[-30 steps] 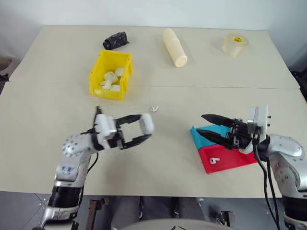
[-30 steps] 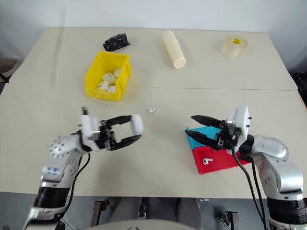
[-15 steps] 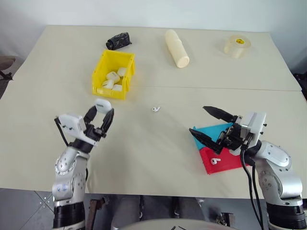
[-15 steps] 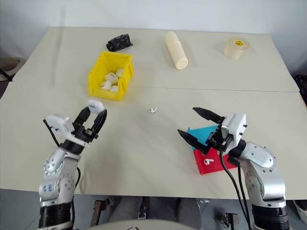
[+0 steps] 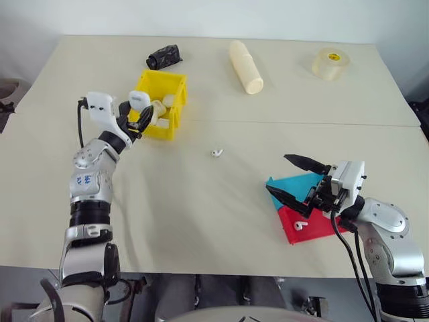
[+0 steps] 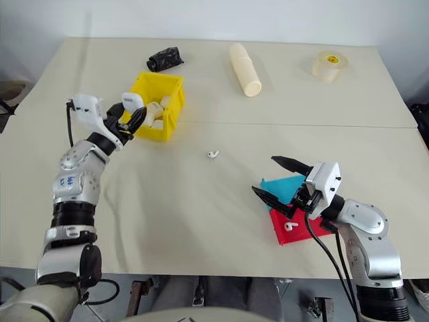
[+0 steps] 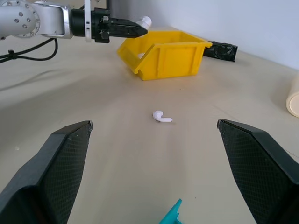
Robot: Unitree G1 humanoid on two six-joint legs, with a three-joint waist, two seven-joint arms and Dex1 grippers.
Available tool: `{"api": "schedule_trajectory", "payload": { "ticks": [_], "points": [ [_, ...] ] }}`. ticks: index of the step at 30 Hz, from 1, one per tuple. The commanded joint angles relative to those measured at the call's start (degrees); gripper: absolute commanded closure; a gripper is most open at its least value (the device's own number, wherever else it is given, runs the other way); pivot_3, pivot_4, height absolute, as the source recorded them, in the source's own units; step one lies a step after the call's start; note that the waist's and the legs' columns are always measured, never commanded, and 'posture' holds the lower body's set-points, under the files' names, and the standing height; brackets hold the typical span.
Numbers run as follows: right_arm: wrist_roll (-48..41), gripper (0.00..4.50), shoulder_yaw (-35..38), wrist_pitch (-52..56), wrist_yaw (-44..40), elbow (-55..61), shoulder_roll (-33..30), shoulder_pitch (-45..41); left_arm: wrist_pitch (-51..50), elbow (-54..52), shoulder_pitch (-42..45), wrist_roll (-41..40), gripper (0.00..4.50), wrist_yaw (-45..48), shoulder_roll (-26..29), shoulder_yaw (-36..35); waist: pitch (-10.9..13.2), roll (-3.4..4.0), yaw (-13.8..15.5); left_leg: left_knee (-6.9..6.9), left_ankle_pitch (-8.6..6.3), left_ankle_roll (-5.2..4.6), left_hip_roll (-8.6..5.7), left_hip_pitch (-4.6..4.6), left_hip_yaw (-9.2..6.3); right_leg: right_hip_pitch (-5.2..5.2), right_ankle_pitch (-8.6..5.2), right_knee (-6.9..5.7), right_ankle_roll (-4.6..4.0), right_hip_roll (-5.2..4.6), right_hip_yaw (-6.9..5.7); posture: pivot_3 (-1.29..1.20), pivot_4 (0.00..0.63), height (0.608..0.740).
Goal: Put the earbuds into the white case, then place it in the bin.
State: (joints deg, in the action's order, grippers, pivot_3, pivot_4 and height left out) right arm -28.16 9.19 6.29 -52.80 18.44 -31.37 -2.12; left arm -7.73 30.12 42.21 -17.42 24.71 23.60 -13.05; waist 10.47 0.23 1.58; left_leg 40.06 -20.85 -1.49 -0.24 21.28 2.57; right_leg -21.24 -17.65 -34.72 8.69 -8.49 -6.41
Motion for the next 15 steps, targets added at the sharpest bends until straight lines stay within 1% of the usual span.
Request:
{"api": "schedule_trajectory", "payload": {
  "ticks": [1, 5, 8, 9, 11, 12, 15],
  "points": [
    [-0.28, 0.00, 0.27, -0.61, 0.98, 3.25, -0.34, -0.09, 1.36, 1.58, 0.69, 1.26, 0.01, 1.48, -0.30, 1.14, 0.00, 0.00, -0.12, 0.00, 0.00, 0.01, 0.00, 0.00, 0.00, 0.00, 0.00, -0.01, 0.00, 0.00, 0.01, 0.00, 0.150, 0.740],
    [-0.35, 0.00, 0.28, -0.67, 1.03, 3.38, -0.48, 0.42, 1.10, -2.94, -1.64, 1.05, 0.01, 3.57, 0.53, 1.67, 0.00, -0.01, -0.22, -0.01, 0.02, 0.03, 0.02, -0.01, 0.01, -0.03, 0.00, -0.03, 0.00, 0.01, 0.01, 0.00, 0.150, 0.740],
    [-0.48, 0.00, 1.07, -1.09, 0.15, 2.41, -1.22, 0.89, 1.68, -10.77, -6.48, -0.77, 0.01, 7.73, 2.43, 1.20, 0.02, -0.03, -0.41, -0.03, 0.01, 0.03, 0.02, 0.02, 0.04, -0.08, 0.00, -0.02, 0.00, 0.00, 0.01, 0.00, 0.150, 0.740],
    [-0.58, 0.00, 1.54, -1.22, -0.30, 1.89, -1.64, 0.92, 1.30, -13.67, -8.46, -1.84, 0.01, 10.05, 3.32, 1.05, 0.02, -0.03, -0.54, -0.05, 0.01, 0.03, 0.03, 0.03, 0.07, -0.13, 0.00, -0.03, 0.00, 0.00, 0.02, 0.00, 0.150, 0.740],
    [-0.73, 0.00, 2.84, -1.50, -2.15, -0.08, -3.45, 0.82, -0.24, -19.82, -14.69, -3.96, 0.01, 17.55, 7.52, 1.13, 0.02, -0.03, -0.86, -0.09, 0.01, 0.03, 0.06, 0.03, 0.11, -0.19, 0.00, -0.03, 0.00, 0.00, 0.02, 0.00, 0.150, 0.740],
    [-0.87, 0.00, 3.24, -1.70, -2.82, -0.83, -4.07, 0.78, -0.90, -21.79, -16.63, -4.61, 0.01, 19.61, 8.79, 1.28, 0.02, -0.03, -1.07, -0.11, 0.01, 0.03, 0.07, 0.03, 0.13, -0.20, 0.00, -0.02, 0.00, 0.00, 0.02, 0.00, 0.150, 0.740],
    [-1.13, 0.00, 4.94, -3.06, -8.27, -5.91, -8.11, 0.53, 3.57, -28.91, -27.61, -6.91, 0.01, 29.81, 14.16, -0.24, 0.04, 0.02, -1.30, -0.12, 0.01, 0.03, 0.13, 0.02, 0.15, -0.18, -0.01, 0.01, -0.01, 0.00, 0.03, 0.00, 0.150, 0.740]
  ]
}}
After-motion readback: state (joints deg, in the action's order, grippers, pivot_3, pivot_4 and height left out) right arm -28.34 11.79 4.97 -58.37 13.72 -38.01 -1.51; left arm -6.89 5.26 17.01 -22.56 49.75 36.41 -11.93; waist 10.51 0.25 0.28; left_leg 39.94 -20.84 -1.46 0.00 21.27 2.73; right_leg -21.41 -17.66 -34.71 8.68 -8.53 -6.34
